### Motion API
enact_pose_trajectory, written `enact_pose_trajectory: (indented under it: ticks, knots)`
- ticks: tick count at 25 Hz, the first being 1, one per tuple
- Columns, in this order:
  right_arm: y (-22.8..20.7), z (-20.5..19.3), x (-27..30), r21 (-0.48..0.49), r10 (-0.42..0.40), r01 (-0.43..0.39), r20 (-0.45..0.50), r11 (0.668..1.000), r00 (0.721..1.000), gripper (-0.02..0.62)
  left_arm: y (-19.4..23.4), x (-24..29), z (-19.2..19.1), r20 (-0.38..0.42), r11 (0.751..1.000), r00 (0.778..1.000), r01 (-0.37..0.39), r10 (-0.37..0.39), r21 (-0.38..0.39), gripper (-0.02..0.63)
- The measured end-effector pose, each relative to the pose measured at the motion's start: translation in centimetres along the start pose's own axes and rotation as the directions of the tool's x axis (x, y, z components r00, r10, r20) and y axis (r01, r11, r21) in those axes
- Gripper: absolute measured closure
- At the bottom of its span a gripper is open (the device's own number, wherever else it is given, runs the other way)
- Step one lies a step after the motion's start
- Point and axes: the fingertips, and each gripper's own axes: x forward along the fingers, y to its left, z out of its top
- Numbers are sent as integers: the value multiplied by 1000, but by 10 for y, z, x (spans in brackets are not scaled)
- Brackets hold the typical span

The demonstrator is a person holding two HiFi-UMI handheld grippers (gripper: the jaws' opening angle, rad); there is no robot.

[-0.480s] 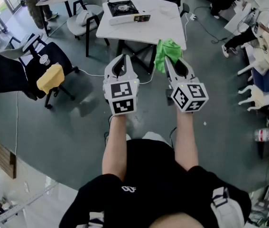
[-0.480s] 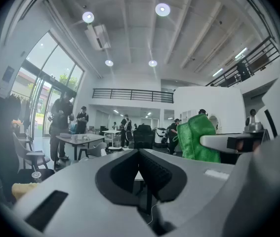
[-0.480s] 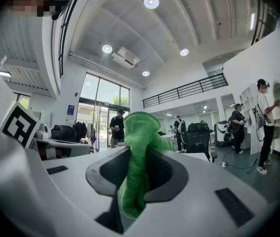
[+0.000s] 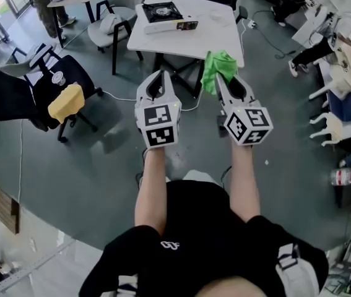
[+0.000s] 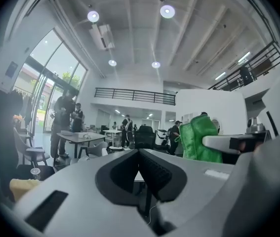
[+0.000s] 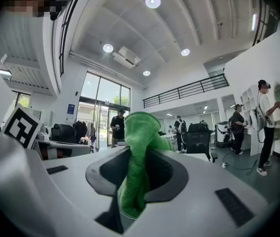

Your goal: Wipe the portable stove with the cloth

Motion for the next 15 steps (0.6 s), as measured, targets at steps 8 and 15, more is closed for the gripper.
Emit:
enact_pose_trajectory:
  ticks: [8, 15]
  knots:
    - [-7, 4, 14, -5, -19, 19, -4, 1000, 1000, 522, 9, 15, -4, -15, 999, 1000, 15, -15, -30, 611]
    - [-12, 2, 34, -9, -19, 19, -23, 1000, 1000, 522, 55, 29, -13, -45, 993, 997, -64, 60, -94, 611]
